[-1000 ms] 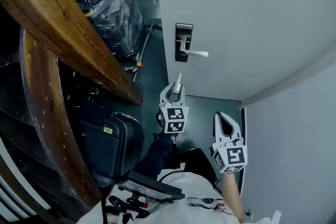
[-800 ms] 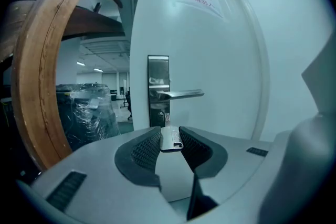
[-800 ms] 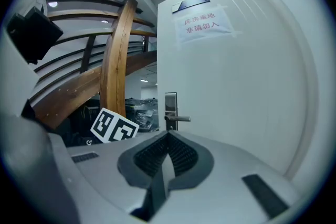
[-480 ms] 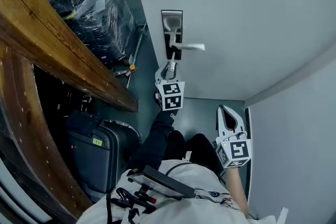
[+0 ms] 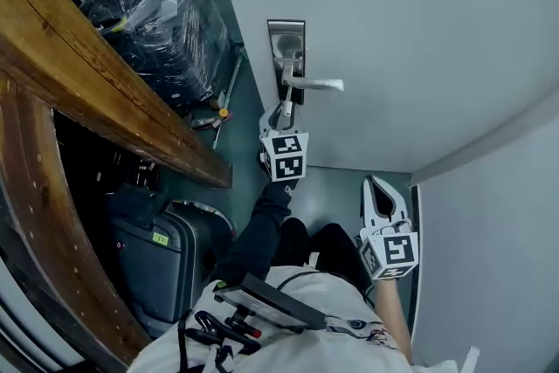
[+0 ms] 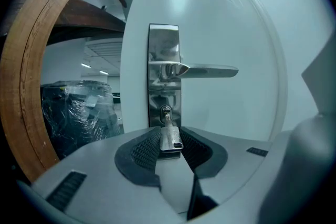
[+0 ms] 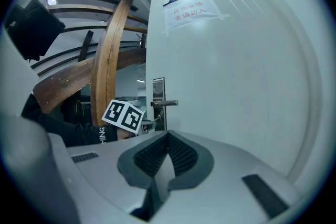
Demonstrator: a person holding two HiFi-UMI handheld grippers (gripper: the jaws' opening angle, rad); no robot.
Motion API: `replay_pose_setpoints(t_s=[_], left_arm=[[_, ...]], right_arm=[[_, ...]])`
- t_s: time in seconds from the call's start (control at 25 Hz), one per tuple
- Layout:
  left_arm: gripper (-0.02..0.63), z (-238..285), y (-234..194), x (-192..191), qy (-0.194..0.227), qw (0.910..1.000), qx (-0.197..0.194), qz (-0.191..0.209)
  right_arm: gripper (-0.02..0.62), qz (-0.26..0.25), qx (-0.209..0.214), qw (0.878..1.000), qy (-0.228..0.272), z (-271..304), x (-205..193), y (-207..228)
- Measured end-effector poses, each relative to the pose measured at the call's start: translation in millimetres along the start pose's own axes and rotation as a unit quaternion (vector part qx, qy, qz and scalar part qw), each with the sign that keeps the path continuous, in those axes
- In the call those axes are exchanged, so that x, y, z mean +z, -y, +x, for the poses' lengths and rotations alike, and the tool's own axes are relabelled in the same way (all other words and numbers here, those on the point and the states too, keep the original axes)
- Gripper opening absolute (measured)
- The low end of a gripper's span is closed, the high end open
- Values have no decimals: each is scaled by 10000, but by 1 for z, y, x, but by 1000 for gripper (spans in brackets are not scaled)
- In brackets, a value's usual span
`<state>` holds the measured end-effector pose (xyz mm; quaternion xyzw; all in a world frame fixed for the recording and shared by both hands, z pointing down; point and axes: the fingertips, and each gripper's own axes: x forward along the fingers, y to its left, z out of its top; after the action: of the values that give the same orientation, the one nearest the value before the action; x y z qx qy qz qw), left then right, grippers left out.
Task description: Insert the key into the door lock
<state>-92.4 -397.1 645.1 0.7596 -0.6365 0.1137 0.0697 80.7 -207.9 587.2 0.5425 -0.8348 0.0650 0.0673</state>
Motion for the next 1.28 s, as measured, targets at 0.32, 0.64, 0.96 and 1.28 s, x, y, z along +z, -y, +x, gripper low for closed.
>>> replay_pose_setpoints(t_s=[0.32,0.64,0.96,1.28], left_arm=[[117,0,-2,0,44,9999,78,45],[117,3,-2,-5,-61,9999,134,-28],[117,4,-5,-1,-115,9998,181,16],[117,8,-3,1,-203,9996,190,3]], right_arm=[[6,37,-18,10000,-72,1,-15,7],[6,100,-34,9999,-84,-4,-19,11],[6,167,-56,9998,-137,-9,-26,13],[6,174,-90,9997,-116,-10,-23,15]])
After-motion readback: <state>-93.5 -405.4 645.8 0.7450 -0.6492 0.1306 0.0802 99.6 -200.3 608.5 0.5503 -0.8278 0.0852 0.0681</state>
